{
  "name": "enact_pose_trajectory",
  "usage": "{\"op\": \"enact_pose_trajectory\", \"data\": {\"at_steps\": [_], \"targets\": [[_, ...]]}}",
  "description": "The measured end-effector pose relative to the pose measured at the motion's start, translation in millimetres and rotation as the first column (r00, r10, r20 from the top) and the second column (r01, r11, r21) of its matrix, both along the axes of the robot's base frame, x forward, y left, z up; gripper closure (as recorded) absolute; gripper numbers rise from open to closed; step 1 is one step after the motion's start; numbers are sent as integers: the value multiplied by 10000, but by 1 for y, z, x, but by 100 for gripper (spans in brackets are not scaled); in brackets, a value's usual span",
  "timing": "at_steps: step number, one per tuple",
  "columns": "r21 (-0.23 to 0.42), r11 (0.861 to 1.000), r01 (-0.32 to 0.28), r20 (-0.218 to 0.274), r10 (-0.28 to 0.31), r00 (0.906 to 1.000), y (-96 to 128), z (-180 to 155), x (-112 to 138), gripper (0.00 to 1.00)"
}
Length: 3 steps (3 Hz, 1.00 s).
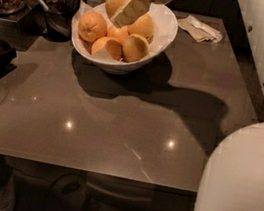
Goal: Pick orange from white bowl
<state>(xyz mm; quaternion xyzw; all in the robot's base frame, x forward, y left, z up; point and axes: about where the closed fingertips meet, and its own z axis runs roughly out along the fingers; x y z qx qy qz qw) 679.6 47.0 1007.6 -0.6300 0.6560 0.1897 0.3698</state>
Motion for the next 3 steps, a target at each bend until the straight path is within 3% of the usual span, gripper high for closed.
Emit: {"op": "enact_pose_trajectory", "data": {"at_steps": [1, 2, 3], "targets": [[-54, 10000, -20, -77, 19, 10000, 1, -3, 0, 100], [111, 9998, 140, -341, -136, 9993, 8, 6, -20, 100], [214, 9993, 311, -1183, -284, 9926, 14, -15, -67, 100]]}}
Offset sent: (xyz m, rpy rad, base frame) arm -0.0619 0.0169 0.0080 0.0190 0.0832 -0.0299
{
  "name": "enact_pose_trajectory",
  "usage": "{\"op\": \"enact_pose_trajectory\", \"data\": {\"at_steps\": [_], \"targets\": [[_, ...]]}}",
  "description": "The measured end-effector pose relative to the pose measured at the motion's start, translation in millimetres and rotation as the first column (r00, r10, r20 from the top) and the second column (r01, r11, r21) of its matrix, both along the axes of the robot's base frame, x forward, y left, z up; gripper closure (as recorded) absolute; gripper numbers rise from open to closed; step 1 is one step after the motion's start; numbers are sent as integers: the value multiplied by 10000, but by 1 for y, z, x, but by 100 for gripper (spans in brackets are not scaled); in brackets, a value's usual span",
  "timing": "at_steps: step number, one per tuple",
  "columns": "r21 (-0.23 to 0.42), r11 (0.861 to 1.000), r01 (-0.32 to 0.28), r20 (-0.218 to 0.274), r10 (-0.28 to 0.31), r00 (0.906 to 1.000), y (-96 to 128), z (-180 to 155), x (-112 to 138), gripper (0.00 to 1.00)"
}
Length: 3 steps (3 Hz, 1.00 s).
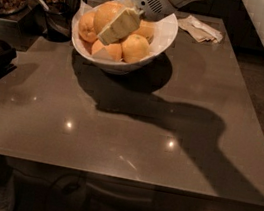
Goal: Pick orange from white bowl
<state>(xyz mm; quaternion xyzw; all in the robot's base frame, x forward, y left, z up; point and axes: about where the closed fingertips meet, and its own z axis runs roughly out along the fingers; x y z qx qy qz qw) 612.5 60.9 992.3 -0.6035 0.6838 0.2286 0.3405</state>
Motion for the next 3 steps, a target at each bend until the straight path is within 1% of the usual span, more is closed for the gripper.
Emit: {"op": "enact_pose_trajectory", "data": {"at_steps": [1, 2, 3], "targets": [[221, 9997, 80, 156, -84, 9998, 2, 10, -6, 100], [691, 9966, 445, 377, -472, 9982, 4, 29, -37, 100], [1014, 9873, 1226, 268, -1259, 9917, 0, 28, -74, 100]]}}
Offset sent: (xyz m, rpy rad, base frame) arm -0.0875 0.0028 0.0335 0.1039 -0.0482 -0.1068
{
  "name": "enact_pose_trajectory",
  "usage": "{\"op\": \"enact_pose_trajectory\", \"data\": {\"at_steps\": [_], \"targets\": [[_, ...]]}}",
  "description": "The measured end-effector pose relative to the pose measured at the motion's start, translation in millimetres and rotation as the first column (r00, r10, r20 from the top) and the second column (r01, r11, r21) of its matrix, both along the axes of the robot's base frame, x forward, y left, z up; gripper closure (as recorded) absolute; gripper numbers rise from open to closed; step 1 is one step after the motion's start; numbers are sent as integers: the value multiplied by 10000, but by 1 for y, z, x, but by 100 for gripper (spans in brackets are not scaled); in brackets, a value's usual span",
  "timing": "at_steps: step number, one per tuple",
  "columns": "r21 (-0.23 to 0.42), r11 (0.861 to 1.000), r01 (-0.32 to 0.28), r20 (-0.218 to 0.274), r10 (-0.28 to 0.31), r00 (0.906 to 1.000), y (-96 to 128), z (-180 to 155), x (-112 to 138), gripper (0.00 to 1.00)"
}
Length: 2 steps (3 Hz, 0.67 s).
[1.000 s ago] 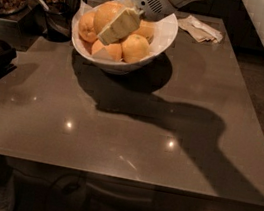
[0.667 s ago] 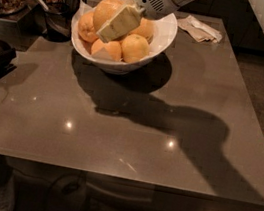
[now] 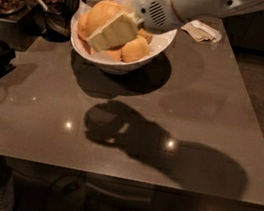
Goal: Pick orange from white bowl
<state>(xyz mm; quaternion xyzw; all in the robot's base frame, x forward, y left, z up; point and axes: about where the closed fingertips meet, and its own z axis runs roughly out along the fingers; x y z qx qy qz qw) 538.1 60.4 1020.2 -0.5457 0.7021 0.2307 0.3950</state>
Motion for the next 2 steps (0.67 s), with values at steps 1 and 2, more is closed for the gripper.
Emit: {"op": "enact_pose_trajectory", "data": {"at_steps": [1, 2], "targets": [[96, 9980, 628, -156, -626, 9979, -8, -6, -26, 100], [37, 9982, 601, -154, -601, 9981, -7, -8, -27, 100]]}}
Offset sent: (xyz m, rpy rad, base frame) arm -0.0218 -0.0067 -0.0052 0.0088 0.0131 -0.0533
